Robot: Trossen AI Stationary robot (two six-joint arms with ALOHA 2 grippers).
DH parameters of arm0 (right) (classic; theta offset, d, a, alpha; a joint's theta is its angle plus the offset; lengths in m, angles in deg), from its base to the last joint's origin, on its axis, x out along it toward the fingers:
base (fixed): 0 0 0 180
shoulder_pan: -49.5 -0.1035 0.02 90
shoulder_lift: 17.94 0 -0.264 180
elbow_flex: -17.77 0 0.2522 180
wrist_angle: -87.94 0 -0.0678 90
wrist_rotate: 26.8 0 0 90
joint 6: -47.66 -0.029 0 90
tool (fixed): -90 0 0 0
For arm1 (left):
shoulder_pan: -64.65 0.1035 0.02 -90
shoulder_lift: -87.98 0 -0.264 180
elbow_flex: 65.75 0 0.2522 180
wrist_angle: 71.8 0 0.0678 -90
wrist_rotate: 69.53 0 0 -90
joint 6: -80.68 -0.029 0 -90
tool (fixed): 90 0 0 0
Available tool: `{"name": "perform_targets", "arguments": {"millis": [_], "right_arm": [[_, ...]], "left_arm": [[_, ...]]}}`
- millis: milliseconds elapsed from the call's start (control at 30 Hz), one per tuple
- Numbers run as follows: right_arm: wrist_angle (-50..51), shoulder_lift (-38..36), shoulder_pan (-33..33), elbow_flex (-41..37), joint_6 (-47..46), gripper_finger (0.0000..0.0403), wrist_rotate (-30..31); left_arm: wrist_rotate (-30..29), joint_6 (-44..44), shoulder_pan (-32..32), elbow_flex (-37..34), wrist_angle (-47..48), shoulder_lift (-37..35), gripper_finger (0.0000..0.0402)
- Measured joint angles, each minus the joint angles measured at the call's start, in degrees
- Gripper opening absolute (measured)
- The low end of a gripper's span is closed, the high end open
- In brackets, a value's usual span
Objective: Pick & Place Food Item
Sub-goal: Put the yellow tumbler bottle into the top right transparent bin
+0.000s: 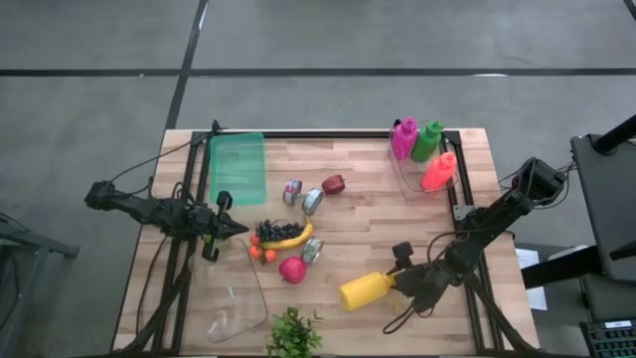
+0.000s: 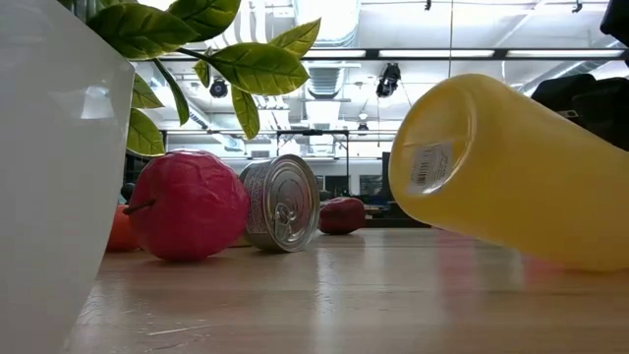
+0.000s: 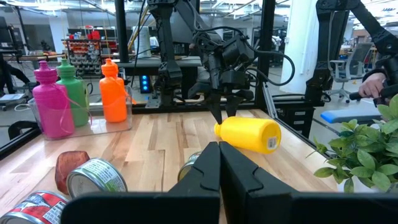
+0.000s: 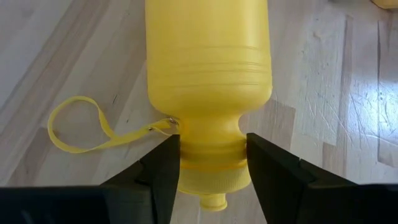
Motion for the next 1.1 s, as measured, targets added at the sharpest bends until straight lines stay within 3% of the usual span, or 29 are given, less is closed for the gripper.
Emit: {"name": "perform_targets", "arguments": {"millis": [1100], "right_arm": [[-1.07, 0.04, 0.13, -0.07, -1.55, 0.0174, 0.06]], "left_arm": [[0.00, 0.00, 0.00, -0.01, 0.01, -0.02, 0.0000]]}}
